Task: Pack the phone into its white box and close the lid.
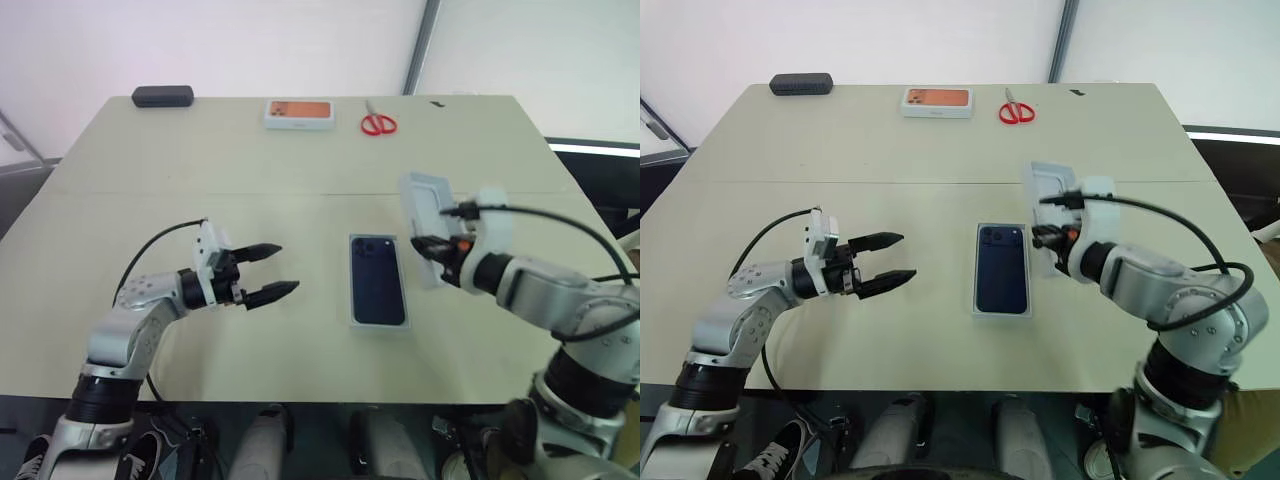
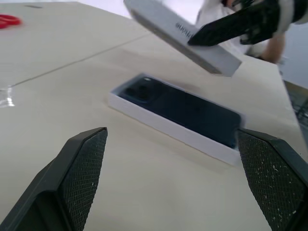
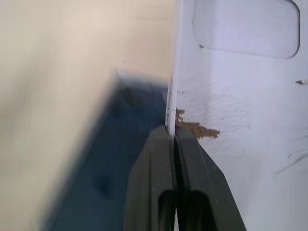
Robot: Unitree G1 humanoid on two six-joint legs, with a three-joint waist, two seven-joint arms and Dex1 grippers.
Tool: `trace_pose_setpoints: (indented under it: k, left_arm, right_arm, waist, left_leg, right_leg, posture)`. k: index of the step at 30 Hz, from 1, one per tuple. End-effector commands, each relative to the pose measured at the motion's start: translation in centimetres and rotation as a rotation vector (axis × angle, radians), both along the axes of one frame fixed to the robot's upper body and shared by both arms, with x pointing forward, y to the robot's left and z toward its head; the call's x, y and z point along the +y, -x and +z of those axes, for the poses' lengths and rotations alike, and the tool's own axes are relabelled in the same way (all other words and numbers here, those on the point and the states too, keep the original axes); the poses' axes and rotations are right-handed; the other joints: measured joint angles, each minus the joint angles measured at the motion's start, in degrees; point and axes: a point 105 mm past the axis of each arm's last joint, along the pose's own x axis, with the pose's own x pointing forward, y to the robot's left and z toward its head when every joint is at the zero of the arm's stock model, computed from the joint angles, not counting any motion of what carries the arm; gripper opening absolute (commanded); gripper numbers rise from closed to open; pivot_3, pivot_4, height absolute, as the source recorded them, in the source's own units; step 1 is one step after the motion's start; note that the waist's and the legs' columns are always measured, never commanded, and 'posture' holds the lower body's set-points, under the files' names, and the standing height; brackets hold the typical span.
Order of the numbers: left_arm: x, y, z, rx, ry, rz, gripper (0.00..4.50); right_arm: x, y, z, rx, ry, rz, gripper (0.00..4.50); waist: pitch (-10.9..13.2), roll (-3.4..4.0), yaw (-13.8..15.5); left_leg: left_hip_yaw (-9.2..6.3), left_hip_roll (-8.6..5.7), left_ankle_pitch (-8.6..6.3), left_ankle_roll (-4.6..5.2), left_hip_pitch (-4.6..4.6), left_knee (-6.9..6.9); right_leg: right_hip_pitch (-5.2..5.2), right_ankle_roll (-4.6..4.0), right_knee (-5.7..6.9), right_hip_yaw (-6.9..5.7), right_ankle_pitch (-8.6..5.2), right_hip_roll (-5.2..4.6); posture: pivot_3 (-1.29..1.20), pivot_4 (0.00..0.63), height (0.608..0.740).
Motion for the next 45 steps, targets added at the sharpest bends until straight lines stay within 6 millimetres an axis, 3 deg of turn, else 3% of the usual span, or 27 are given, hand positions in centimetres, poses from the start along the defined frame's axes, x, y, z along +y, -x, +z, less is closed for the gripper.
trace_pose_setpoints:
  k: [1,9,18,21,25,28,32,37,40,45]
  left_arm:
    - [0.5,-0.9,1.4,-0.052,0.037,0.07,4.46]
    - [0.7,-1.7,2.4,-0.072,0.074,0.144,4.46]
    - [1.1,-2.1,3.2,-0.077,0.117,0.192,4.46]
    - [0.6,-1.9,3.2,-0.052,0.144,0.168,3.55]
    - [0.2,-1.4,3.2,-0.047,0.143,0.15,1.52]
    - [0.2,-1.1,2.4,-0.045,0.099,0.153,0.07]
    - [-0.6,-0.6,1.2,-0.01,0.082,0.142,0.02]
    - [-2.4,0.0,-1.1,0.049,0.076,0.113,0.02]
    - [-4.0,-0.2,-2.0,0.062,0.076,0.091,0.0]
    - [-6.8,-0.8,-2.3,0.064,0.106,0.057,0.0]
  right_arm:
    - [2.0,-0.4,2.3,-0.05,-0.269,0.09,0.04]
    - [7.0,1.8,2.7,0.08,-0.699,0.376,0.04]
    - [10.0,3.2,1.4,0.245,-0.802,0.422,0.04]
    - [10.8,3.2,0.6,0.295,-0.843,0.437,0.0]
    - [11.7,2.9,0.5,0.326,-0.889,0.438,0.0]
    - [11.3,2.3,-1.6,0.365,-0.845,0.379,0.0]
    - [10.5,2.4,-4.2,0.389,-0.781,0.33,0.0]
    - [9.7,1.8,-4.2,0.366,-0.812,0.286,0.0]
    - [9.1,1.3,-4.0,0.351,-0.829,0.261,0.97]
    - [7.8,1.0,-3.7,0.27,-0.732,0.241,3.47]
  waist:
    - [0.0,0.02,-0.2]
    - [0.0,0.06,-0.3]
    - [0.0,0.1,-1.4]
    - [0.0,0.1,-1.6]
    - [0.0,0.11,-1.7]
    - [0.0,0.11,-1.7]
    - [0.0,0.11,-1.4]
    - [0.0,0.11,-1.4]
    - [0.0,0.11,-1.4]
    - [0.0,0.11,-0.5]
  left_leg:
    - [0.02,0.0,0.0,0.0,0.0,-0.01]
    - [0.01,0.01,0.0,0.0,0.0,-0.06]
    - [0.04,0.1,0.01,0.01,0.0,-0.01]
    - [0.04,0.12,0.01,0.01,0.0,-0.02]
    - [0.06,0.13,0.01,0.01,0.0,-0.01]
    - [0.06,0.13,0.01,0.01,0.0,-0.01]
    - [0.07,0.13,0.0,0.01,0.0,-0.03]
    - [0.07,0.13,0.0,0.01,0.01,-0.01]
    - [0.06,0.14,0.0,0.0,0.01,-0.02]
    - [0.11,0.11,0.0,0.01,-0.01,0.01]
  right_leg:
    - [-0.01,0.01,0.01,0.03,0.0,-0.01]
    - [-0.12,0.0,0.2,0.04,0.01,-0.03]
    - [-0.12,-0.01,0.19,0.09,0.0,0.09]
    - [-0.13,-0.01,0.2,0.08,0.0,0.11]
    - [-0.14,-0.02,0.2,0.1,0.01,0.11]
    - [-0.14,-0.02,0.19,0.1,0.01,0.11]
    - [-0.12,-0.03,0.15,0.1,0.0,0.1]
    - [-0.1,-0.05,0.13,0.11,0.0,0.09]
    - [-0.1,-0.06,0.13,0.1,-0.01,0.09]
    - [-0.08,-0.04,0.06,0.12,0.0,0.08]
  posture:
    - [0.0,0.15,0.74]
    - [0.0,0.15,0.74]
    - [0.0,0.15,0.74]
    - [0.0,0.15,0.74]
    - [0.0,0.15,0.74]
    - [0.0,0.15,0.74]
    - [0.0,0.15,0.74]
    - [0.0,0.15,0.74]
    - [0.0,0.15,0.74]
    - [0.0,0.15,0.74]
